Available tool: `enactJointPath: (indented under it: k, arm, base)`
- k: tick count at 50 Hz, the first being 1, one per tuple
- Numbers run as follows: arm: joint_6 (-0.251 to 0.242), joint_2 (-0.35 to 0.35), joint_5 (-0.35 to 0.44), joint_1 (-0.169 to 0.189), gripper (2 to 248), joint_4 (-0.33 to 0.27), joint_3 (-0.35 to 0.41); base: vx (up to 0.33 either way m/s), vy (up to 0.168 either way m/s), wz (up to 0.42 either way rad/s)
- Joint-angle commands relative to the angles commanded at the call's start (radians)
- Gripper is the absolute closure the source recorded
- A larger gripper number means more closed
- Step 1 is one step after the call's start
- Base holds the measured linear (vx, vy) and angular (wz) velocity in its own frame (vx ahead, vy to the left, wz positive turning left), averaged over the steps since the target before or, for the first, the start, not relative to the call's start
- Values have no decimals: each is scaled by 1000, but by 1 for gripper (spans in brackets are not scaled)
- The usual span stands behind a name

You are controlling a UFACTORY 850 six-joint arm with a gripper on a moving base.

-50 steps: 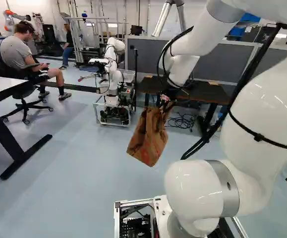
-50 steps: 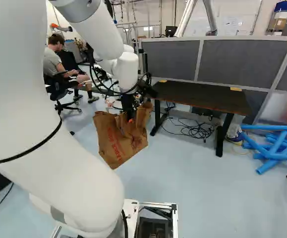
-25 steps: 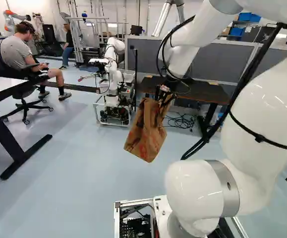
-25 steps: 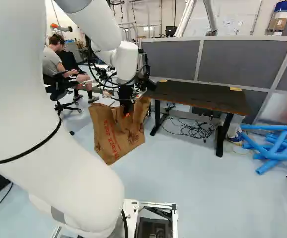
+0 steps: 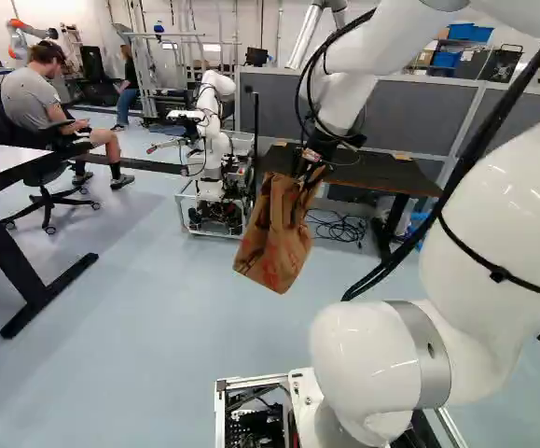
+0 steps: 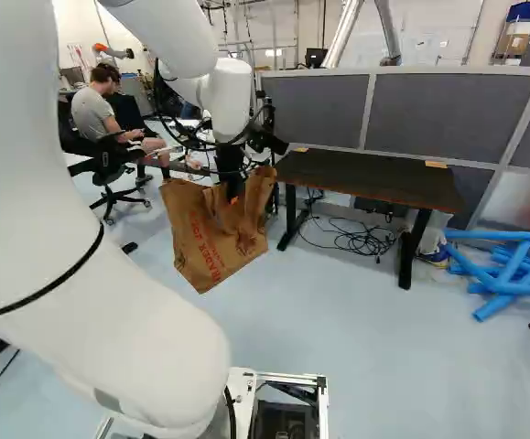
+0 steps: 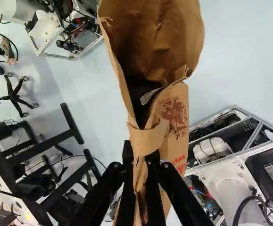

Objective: Pick up the bag on the ground and place it on the table

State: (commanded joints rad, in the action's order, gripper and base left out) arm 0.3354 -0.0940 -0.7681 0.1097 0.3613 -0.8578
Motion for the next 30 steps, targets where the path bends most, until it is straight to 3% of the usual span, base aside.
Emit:
enactJointPath:
  k: [16,30]
  arm:
    - [0,0,0,0,229,0,0]
    - [0,0,0,0,229,0,0]
  base:
    - [-12,-11,-27]
    - [2,-110,1]
